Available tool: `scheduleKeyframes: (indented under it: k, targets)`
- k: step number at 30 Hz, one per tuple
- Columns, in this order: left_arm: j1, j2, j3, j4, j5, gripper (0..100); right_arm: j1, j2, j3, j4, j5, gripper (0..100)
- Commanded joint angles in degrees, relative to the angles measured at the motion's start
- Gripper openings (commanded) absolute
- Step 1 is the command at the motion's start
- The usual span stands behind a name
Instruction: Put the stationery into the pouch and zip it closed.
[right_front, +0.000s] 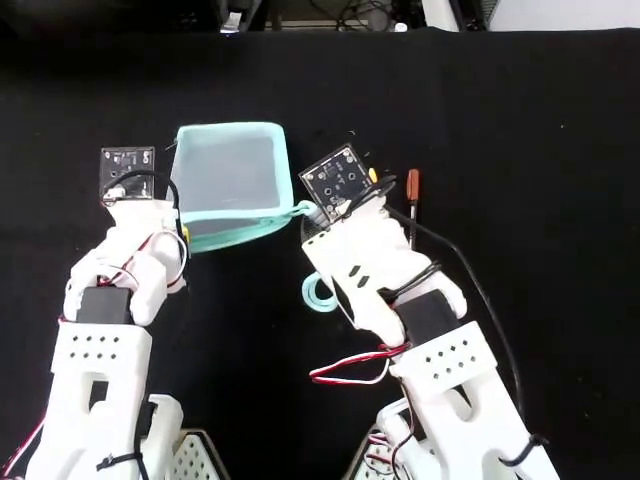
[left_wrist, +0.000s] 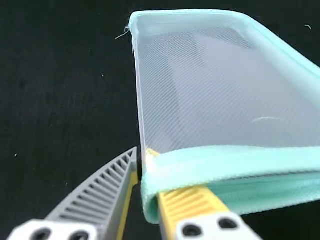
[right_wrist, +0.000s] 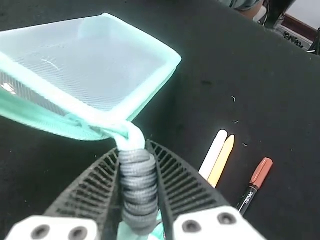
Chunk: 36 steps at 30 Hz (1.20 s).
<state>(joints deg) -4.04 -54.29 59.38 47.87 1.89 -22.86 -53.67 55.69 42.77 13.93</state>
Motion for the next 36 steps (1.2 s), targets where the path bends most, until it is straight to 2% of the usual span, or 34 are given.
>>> scheduleKeyframes:
  k: [1,8,11,18,20,23,25,31,36]
  targets:
    - [-2.15,-0.44,-4.53,3.16,0.53,3,1.23,-1.63,-0.13,0.09,2.55,1.2]
    - [-8.57,-0.35,-4.35,1.76,0.44,3,5.71,-1.63,-0.57,0.0,3.25,1.2]
    - [-7.69,-0.35,-2.51,-0.26,0.44,3,5.36,-1.63,-0.48,0.0,2.99,1.2]
    - [-1.8,-0.26,-1.71,-0.44,0.53,3,-0.7,-1.63,-0.66,1.76,2.99,1.6]
    - [-1.63,0.0,-1.71,-0.44,0.53,3,-2.73,-1.71,-2.51,5.19,3.25,5.8]
    - [-1.98,0.0,-1.45,-0.53,0.53,3,-4.66,-1.71,-6.64,12.04,2.99,18.8]
    - [-1.89,-0.35,-0.84,-0.62,0.53,3,-5.19,-1.71,-9.54,16.18,3.16,24.0]
    - [-2.07,0.09,-0.48,-1.32,0.53,3,-4.84,-7.96,-15.34,23.56,1.85,24.7]
    - [-2.07,0.09,-0.48,-1.32,0.53,3,2.02,-17.63,-11.65,19.43,-3.34,24.7]
